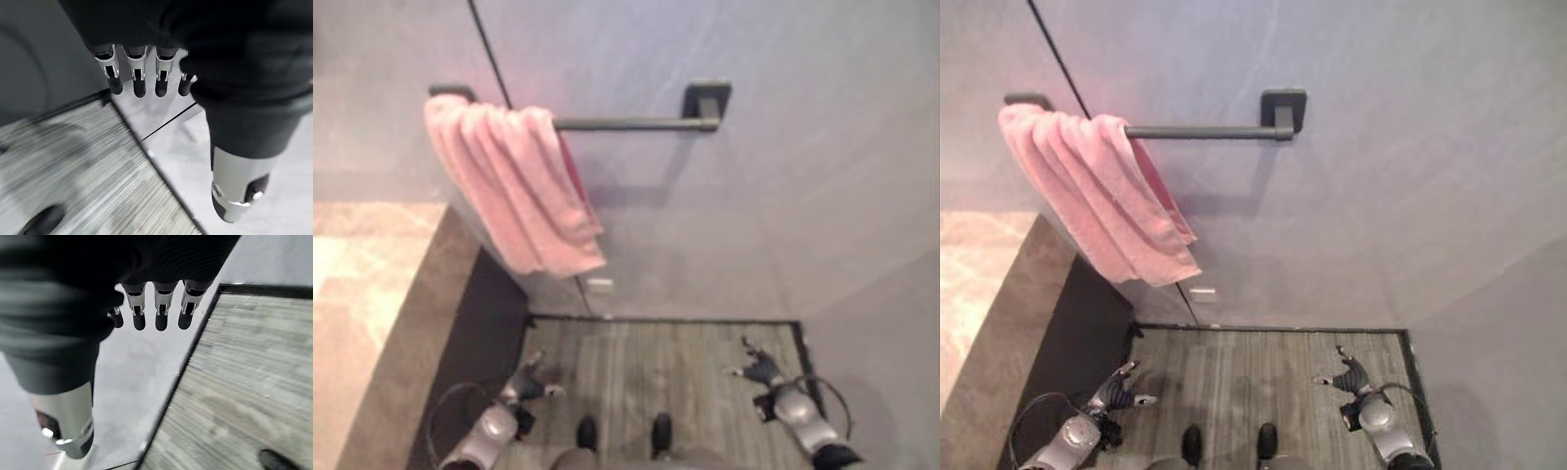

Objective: Put brush and paste in cup on sink, flatten towel.

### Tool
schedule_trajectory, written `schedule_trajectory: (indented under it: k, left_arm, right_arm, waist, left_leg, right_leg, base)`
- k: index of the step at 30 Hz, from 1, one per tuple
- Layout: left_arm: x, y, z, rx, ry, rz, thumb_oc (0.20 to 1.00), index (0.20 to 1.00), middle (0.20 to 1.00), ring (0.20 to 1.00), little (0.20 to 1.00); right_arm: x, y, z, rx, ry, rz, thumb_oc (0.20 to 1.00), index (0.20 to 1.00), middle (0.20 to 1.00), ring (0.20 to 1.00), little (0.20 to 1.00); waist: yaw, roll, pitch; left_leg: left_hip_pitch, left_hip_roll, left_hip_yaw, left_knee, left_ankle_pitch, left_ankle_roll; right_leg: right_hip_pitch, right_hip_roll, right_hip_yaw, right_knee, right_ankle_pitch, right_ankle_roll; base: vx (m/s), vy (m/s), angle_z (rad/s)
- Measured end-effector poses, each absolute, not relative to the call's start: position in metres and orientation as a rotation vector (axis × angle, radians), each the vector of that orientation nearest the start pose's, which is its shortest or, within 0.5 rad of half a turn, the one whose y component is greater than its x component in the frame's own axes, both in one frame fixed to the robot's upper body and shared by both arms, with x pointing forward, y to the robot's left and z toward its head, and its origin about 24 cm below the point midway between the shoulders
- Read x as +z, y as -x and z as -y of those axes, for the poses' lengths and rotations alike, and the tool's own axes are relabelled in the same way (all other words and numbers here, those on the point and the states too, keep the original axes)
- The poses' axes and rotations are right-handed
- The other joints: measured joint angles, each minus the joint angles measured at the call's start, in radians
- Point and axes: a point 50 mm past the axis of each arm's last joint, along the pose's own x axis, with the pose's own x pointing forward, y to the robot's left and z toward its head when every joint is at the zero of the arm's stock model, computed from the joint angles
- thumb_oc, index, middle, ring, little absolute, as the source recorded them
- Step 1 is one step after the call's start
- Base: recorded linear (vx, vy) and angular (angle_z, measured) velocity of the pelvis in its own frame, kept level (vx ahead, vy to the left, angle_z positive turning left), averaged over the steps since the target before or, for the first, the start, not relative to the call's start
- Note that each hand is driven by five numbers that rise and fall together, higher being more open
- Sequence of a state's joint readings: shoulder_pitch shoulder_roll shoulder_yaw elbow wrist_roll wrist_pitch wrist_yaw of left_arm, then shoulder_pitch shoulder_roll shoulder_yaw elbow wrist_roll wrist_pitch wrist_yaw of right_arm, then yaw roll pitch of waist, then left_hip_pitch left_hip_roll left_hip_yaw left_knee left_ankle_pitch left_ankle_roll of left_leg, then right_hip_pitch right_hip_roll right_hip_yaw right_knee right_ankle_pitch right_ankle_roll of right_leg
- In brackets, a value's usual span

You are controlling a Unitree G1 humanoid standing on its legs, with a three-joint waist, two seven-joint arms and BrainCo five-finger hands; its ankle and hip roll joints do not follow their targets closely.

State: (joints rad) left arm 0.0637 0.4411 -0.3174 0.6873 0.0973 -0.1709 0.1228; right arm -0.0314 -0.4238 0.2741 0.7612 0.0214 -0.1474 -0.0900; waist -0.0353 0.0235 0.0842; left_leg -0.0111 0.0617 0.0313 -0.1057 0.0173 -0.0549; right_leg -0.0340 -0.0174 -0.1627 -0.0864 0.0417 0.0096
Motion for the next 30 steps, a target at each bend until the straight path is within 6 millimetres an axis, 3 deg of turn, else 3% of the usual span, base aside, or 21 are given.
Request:
schedule_trajectory:
  k: [6,12,15,17,19,21,24,28,30]
  left_arm:
    - [-0.057,-0.183,-0.254,-0.110,-0.665,-0.458,1.000,1.000,1.000,1.000,1.000]
    - [-0.014,-0.189,-0.244,-0.189,-0.628,-0.275,1.000,1.000,1.000,1.000,1.000]
    - [0.025,-0.193,-0.238,-0.320,-0.673,-0.162,1.000,1.000,1.000,1.000,1.000]
    - [0.065,-0.195,-0.236,-0.400,-0.723,-0.051,1.000,1.000,1.000,1.000,1.000]
    - [0.090,-0.198,-0.237,-0.384,-0.629,0.026,1.000,1.000,1.000,1.000,1.000]
    - [0.096,-0.198,-0.241,-0.373,-0.584,0.037,1.000,1.000,1.000,1.000,1.000]
    - [0.114,-0.192,-0.263,-0.309,-0.513,0.049,1.000,1.000,1.000,1.000,1.000]
    - [0.105,-0.192,-0.309,-0.090,-0.426,-0.016,1.000,1.000,1.000,1.000,1.000]
    - [0.103,-0.192,-0.318,-0.045,-0.419,-0.027,1.000,1.000,1.000,1.000,1.000]
  right_arm:
    - [-0.087,-0.191,0.224,0.091,0.450,-0.577,1.000,1.000,1.000,1.000,1.000]
    - [-0.067,-0.207,0.215,0.124,0.437,-0.461,1.000,1.000,1.000,1.000,1.000]
    - [-0.070,-0.203,0.220,0.112,0.439,-0.488,1.000,1.000,1.000,1.000,1.000]
    - [-0.076,-0.197,0.229,0.086,0.444,-0.538,1.000,1.000,1.000,1.000,1.000]
    - [-0.084,-0.188,0.235,0.080,0.449,-0.593,1.000,1.000,1.000,1.000,1.000]
    - [-0.087,-0.184,0.235,0.085,0.447,-0.616,1.000,1.000,1.000,1.000,1.000]
    - [-0.088,-0.181,0.236,0.092,0.426,-0.627,1.000,1.000,1.000,1.000,1.000]
    - [-0.086,-0.183,0.231,0.131,0.432,-0.612,1.000,1.000,1.000,1.000,1.000]
    - [-0.086,-0.183,0.231,0.133,0.431,-0.611,1.000,1.000,1.000,1.000,1.000]
  waist:
    - [0.005,-0.022,-0.015]
    - [0.023,-0.021,-0.033]
    - [0.028,-0.017,-0.041]
    - [0.031,-0.015,-0.045]
    - [0.035,-0.003,-0.059]
    - [0.038,0.002,-0.067]
    - [0.040,-0.001,-0.074]
    - [0.049,-0.004,-0.080]
    - [0.052,-0.008,-0.083]
  left_leg:
    - [0.012,-0.050,0.029,0.005,-0.008,0.032]
    - [0.021,-0.051,0.040,0.005,-0.008,0.036]
    - [0.030,-0.048,0.037,0.000,-0.008,0.037]
    - [0.028,-0.048,0.034,0.000,-0.009,0.037]
    - [0.027,-0.051,0.027,-0.001,-0.009,0.037]
    - [0.021,-0.051,0.023,-0.001,-0.009,0.037]
    - [0.011,-0.050,0.011,0.002,-0.006,0.034]
    - [0.011,-0.053,-0.005,0.005,-0.003,0.036]
    - [0.011,-0.056,-0.011,0.004,-0.003,0.036]
  right_leg:
    - [0.000,-0.052,0.016,-0.004,0.013,0.029]
    - [0.007,-0.053,0.020,-0.005,0.014,0.039]
    - [0.019,-0.053,0.017,-0.007,0.009,0.045]
    - [0.018,-0.052,0.012,-0.007,0.007,0.047]
    - [0.018,-0.054,0.010,-0.007,0.006,0.049]
    - [0.019,-0.055,0.006,-0.007,0.007,0.049]
    - [0.009,-0.053,-0.002,0.000,0.009,0.046]
    - [0.016,-0.055,-0.022,0.000,0.008,0.048]
    - [0.019,-0.058,-0.028,0.000,0.006,0.050]
  base:
    - [0.01,0.088,-0.09]
    - [0.01,0.014,-0.03]
    - [0.01,0.019,0.03]
    - [0.00,0.014,0.02]
    - [0.00,0.010,0.02]
    - [0.01,0.029,0.05]
    - [0.01,0.032,0.11]
    - [0.01,0.050,0.12]
    - [0.01,0.080,0.12]
